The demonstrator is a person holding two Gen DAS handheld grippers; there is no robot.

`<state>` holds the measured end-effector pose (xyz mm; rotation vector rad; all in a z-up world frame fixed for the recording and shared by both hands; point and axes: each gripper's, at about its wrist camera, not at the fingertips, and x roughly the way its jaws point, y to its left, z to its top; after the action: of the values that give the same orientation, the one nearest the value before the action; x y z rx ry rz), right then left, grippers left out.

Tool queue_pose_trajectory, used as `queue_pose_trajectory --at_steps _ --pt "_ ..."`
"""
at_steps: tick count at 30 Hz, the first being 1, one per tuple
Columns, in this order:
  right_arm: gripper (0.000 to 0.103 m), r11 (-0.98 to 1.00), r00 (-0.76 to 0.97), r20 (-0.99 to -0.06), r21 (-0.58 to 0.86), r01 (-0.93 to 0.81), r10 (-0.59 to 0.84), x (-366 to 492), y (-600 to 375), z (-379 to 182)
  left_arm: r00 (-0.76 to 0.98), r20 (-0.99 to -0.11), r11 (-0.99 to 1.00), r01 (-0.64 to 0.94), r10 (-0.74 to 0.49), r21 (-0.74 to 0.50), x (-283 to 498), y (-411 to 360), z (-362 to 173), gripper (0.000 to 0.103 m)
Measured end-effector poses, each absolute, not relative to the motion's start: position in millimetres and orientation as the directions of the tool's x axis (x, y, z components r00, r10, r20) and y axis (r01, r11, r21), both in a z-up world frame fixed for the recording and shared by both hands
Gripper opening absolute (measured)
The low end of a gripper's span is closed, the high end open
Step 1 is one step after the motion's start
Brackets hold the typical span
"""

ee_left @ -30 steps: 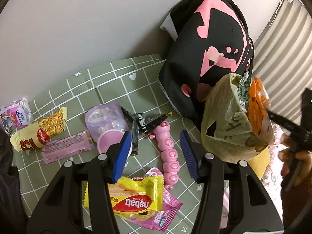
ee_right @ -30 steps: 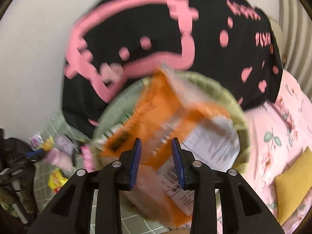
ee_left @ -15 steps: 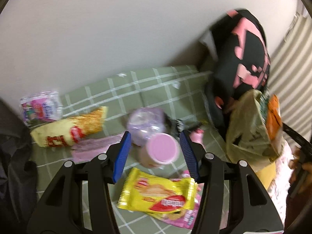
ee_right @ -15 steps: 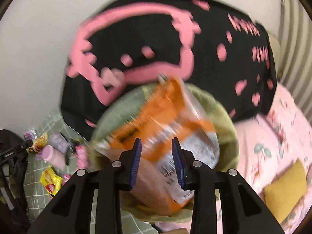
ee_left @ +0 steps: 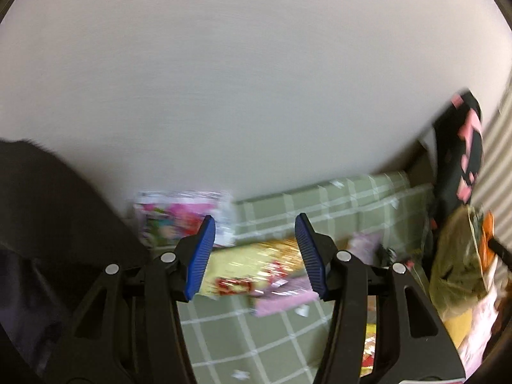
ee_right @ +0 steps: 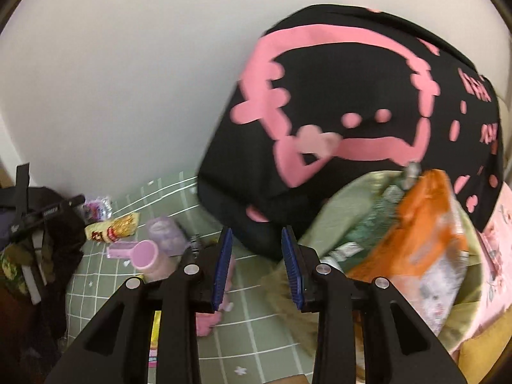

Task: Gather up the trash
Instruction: 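Move the left gripper to the tissue pack and close on it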

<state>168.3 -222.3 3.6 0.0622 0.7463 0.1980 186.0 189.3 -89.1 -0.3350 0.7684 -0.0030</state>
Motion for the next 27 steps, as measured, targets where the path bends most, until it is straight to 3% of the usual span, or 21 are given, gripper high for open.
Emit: queue_pose_trajectory --at_steps 14,20,27 --pt "0.031 0.966 0.617 -0.745 0.165 -0.197 0.253 182.6 -187.3 -46.5 0.613 -0.790 0.932 -0.298 0.019 -0.209 229.2 227.5 -135.4 0.049" --pt "0.031 0.964 0.601 -0.754 0.184 -0.193 0.264 186.6 -188.1 -52.3 0.600 -0.797 0.930 -0.257 -0.060 -0.263 239.7 225.9 -149.0 0.049" --pt "0.031 0.963 0.593 -0.760 0.182 -0.198 0.265 186.1 -189.7 -55.5 0.572 -0.820 0.941 -0.256 -0.039 -0.223 253.4 212.0 -157.8 0.050"
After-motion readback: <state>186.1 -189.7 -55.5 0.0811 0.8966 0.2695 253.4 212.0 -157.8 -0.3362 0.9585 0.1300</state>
